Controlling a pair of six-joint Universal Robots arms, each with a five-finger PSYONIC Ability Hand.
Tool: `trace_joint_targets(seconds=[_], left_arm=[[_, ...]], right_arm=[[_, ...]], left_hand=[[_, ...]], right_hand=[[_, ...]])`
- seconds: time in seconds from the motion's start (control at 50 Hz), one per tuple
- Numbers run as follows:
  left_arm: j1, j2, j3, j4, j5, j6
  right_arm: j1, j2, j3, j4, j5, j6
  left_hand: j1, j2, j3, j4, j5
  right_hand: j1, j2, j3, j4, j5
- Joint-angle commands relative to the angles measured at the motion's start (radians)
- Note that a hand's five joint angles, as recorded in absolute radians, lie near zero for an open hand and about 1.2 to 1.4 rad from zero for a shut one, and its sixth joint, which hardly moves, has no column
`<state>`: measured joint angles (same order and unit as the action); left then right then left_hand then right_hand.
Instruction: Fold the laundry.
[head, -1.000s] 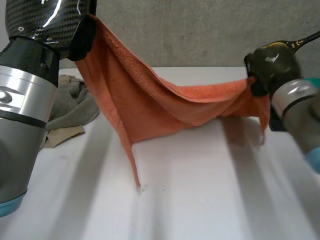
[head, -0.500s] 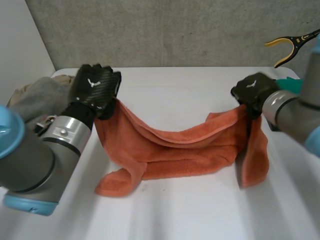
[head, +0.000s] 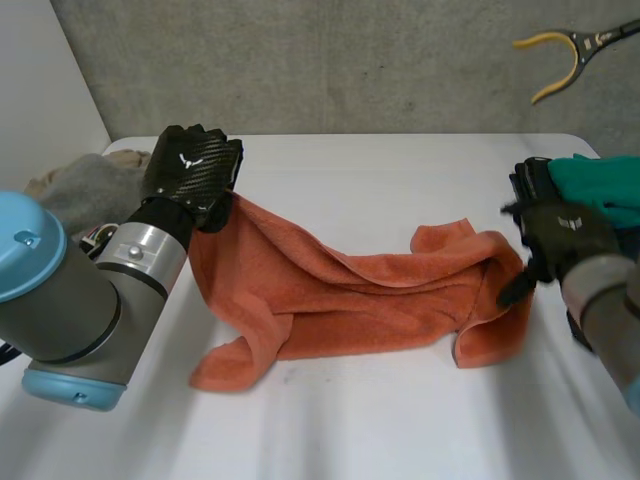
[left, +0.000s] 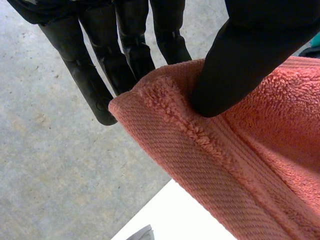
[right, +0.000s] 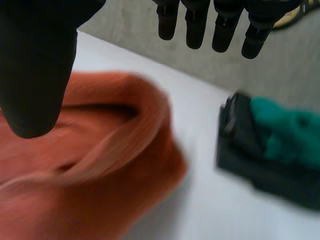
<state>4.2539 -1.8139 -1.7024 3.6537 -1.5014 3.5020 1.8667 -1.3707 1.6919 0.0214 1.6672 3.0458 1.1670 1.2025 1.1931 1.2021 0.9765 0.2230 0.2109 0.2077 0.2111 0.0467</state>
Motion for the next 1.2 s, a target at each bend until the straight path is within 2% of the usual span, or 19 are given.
trace_joint_targets(seconds=[0.02, 0.18, 0.32, 0.52, 0.54, 0.56, 0.62, 0.68, 0.82, 0.84, 0.86, 0.88, 0.9, 1.08, 1.16, 1.2], left_arm=[[0.014, 0.004, -0.003, 0.0, 0.003, 0.0], [0.024, 0.004, -0.005, 0.0, 0.004, -0.003], [0.023, 0.004, -0.011, 0.0, 0.003, -0.003], [0.023, 0.01, -0.011, -0.003, 0.003, -0.002], [0.023, 0.011, -0.013, -0.003, 0.003, -0.002], [0.021, 0.011, -0.013, -0.003, 0.003, -0.002], [0.021, 0.014, -0.019, -0.003, 0.003, -0.003], [0.02, 0.022, -0.025, -0.003, 0.001, -0.003], [0.017, 0.082, -0.049, -0.003, 0.003, -0.005], [0.018, 0.108, -0.057, -0.003, 0.003, -0.005], [0.018, 0.122, -0.062, -0.003, 0.004, -0.005], [0.018, 0.134, -0.065, -0.003, 0.004, -0.005], [0.018, 0.145, -0.068, -0.003, 0.004, -0.005], [0.02, 0.223, -0.092, -0.001, 0.01, -0.005], [0.018, 0.223, -0.097, -0.001, 0.009, -0.006], [0.018, 0.223, -0.098, -0.001, 0.009, -0.006]], right_arm=[[-0.004, -0.093, 0.153, 0.034, -0.015, 0.18], [-0.109, -0.094, 0.157, 0.025, -0.075, 0.215], [-0.121, 0.064, 0.095, -0.05, -0.092, 0.333], [-0.098, 0.298, -0.073, -0.052, -0.095, 0.47], [-0.092, 0.311, -0.084, -0.052, -0.098, 0.481], [-0.077, 0.335, -0.106, -0.057, -0.103, 0.502], [-0.057, 0.374, -0.153, -0.052, -0.1, 0.525], [-0.049, 0.412, -0.208, -0.051, -0.109, 0.541], [-0.049, 0.366, -0.224, -0.06, -0.113, 0.472], [-0.05, 0.348, -0.219, -0.057, -0.115, 0.453], [-0.052, 0.326, -0.215, -0.051, -0.115, 0.432], [-0.06, 0.279, -0.192, -0.043, -0.115, 0.38], [-0.061, 0.259, -0.173, -0.04, -0.116, 0.351], [-0.063, 0.197, -0.018, -0.026, -0.201, -0.013], [-0.061, 0.17, 0.005, -0.014, -0.231, -0.207], [-0.063, 0.133, 0.029, 0.005, -0.262, -0.375]], left_hand=[[0.229, 0.194, 0.203, 0.194, 0.245], [0.229, 0.194, 0.203, 0.194, 0.245], [0.229, 0.194, 0.203, 0.194, 0.245], [0.229, 0.194, 0.203, 0.194, 0.245], [0.229, 0.194, 0.203, 0.194, 0.245], [0.229, 0.194, 0.203, 0.194, 0.245], [0.229, 0.194, 0.203, 0.194, 0.245], [0.229, 0.194, 0.203, 0.194, 0.245], [0.229, 0.194, 0.203, 0.194, 0.245], [0.229, 0.194, 0.203, 0.194, 0.245], [0.229, 0.194, 0.203, 0.194, 0.245], [0.229, 0.194, 0.203, 0.194, 0.245], [0.229, 0.194, 0.203, 0.194, 0.245], [0.229, 0.194, 0.203, 0.194, 0.245], [0.229, 0.194, 0.203, 0.194, 0.245], [0.229, 0.194, 0.203, 0.194, 0.245]], right_hand=[[-0.048, -0.036, -0.033, -0.037, -0.047], [0.003, 0.015, 0.018, 0.015, 0.005], [0.044, 0.056, 0.059, 0.056, 0.046], [0.237, 0.25, 0.253, 0.249, 0.239], [0.278, 0.291, 0.294, 0.29, 0.28], [0.45, 0.462, 0.466, 0.462, 0.452], [0.68, 0.693, 0.696, 0.692, 0.682], [1.172, 1.184, 1.187, 1.184, 1.174], [1.173, 1.185, 1.189, 1.185, 1.175], [1.003, 1.015, 1.018, 1.015, 1.005], [0.676, 0.688, 0.691, 0.687, 0.677], [0.152, 0.164, 0.167, 0.164, 0.154], [0.089, 0.101, 0.104, 0.101, 0.09], [0.067, 0.08, 0.083, 0.079, 0.069], [0.079, 0.091, 0.095, 0.091, 0.081], [0.079, 0.091, 0.095, 0.091, 0.081]])
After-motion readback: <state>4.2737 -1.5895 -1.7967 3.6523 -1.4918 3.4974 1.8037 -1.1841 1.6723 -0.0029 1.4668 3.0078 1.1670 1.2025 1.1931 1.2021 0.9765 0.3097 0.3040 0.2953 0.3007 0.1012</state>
